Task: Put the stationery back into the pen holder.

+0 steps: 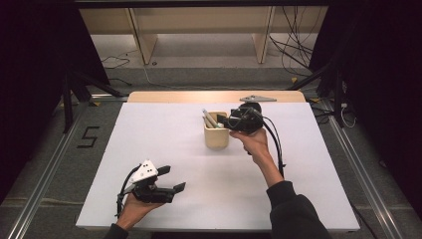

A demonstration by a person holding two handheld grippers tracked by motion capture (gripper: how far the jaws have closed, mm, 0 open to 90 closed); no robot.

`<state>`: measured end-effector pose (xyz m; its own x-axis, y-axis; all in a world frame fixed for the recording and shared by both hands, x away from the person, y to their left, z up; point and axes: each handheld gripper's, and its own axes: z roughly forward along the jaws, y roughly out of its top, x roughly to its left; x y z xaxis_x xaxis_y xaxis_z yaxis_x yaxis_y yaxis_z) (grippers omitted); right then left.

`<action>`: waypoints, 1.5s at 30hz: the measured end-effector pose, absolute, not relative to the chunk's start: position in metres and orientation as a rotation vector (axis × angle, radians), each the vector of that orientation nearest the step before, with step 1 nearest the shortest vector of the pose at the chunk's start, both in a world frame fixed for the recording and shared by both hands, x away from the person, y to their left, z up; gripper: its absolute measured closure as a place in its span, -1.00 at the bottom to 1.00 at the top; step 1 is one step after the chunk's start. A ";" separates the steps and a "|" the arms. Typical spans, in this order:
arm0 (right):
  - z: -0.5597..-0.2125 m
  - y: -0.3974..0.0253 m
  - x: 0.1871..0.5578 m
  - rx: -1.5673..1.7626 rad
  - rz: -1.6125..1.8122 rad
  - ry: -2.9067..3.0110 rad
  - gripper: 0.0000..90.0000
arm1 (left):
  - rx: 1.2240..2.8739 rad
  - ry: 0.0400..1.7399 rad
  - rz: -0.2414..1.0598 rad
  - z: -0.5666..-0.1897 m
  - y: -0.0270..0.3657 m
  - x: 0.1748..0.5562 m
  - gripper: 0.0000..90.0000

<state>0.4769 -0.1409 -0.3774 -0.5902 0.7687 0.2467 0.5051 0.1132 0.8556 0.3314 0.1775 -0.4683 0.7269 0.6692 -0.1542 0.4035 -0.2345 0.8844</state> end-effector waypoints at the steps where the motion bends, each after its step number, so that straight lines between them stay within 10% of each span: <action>1: -0.377 -0.143 0.474 1.246 1.475 2.135 -0.25 | 1.863 0.832 0.311 -0.468 0.178 0.331 -0.65; 45: -0.397 -0.194 0.373 1.087 1.552 2.153 -0.45 | 1.862 0.831 0.312 -0.468 0.178 0.331 -0.65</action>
